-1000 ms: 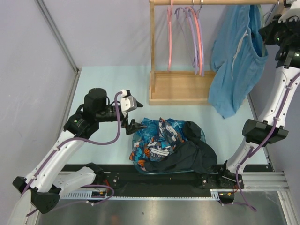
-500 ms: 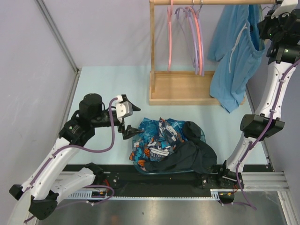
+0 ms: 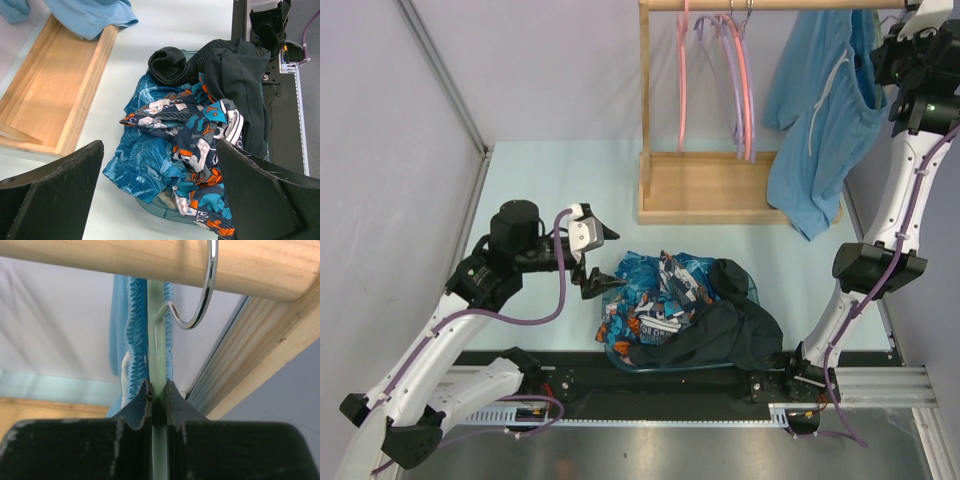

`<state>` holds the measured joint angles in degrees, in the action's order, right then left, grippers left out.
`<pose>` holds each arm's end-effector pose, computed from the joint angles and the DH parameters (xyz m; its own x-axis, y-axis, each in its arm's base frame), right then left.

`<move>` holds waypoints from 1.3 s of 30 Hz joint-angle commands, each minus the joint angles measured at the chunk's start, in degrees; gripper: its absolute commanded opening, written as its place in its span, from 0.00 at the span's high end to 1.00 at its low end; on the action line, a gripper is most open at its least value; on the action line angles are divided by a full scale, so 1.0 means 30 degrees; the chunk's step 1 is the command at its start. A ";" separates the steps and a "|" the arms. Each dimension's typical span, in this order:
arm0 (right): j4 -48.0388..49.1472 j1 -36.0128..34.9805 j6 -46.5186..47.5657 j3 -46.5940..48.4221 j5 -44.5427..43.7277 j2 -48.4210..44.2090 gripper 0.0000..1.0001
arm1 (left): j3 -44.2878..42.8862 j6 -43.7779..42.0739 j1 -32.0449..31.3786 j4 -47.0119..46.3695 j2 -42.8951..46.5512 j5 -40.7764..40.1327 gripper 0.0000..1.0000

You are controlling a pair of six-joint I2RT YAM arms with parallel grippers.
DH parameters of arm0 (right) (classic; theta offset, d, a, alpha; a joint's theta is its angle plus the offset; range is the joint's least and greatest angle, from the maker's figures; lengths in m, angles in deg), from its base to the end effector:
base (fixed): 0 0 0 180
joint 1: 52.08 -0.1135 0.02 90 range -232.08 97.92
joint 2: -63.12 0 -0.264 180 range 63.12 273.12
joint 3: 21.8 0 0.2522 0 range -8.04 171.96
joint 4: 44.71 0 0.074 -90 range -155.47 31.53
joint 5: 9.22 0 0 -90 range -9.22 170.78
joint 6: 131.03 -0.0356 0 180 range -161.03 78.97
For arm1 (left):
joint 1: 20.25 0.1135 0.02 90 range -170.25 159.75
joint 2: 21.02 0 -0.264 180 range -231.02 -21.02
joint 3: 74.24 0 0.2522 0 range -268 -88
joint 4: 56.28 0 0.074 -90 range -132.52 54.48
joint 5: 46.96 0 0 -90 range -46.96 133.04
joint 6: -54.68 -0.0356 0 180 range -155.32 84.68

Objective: Place the shorts on the hanger

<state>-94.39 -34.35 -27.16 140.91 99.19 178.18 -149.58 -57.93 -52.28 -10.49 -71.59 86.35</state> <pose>0.3934 -0.1140 0.5352 -0.0300 -0.2292 -0.9729 -0.0194 0.9733 -0.2287 0.1351 -0.1133 0.3872 0.0763 0.2822 -0.9563 0.9743 0.1828 0.1317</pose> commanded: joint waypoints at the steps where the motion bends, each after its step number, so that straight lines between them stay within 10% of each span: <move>1: 0.1956 0.0239 0.0794 0.0449 0.0277 -0.0972 1.00 | -0.0068 -0.0227 -0.0016 0.0046 0.0215 0.0534 0.01; 24: 0.0813 0.1264 0.0796 0.0568 0.2117 -0.2260 1.00 | -0.2442 0.1444 -0.0016 -0.0335 -0.0812 0.0712 0.02; 39: -0.8965 0.2964 1.0070 -1.0297 0.6428 -1.4085 1.00 | -0.7007 -0.1719 -0.1302 0.0017 -0.3504 0.0331 0.03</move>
<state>-114.11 -25.30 -10.05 114.64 112.41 147.87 -165.45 -59.11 -53.07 -9.33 -79.67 87.15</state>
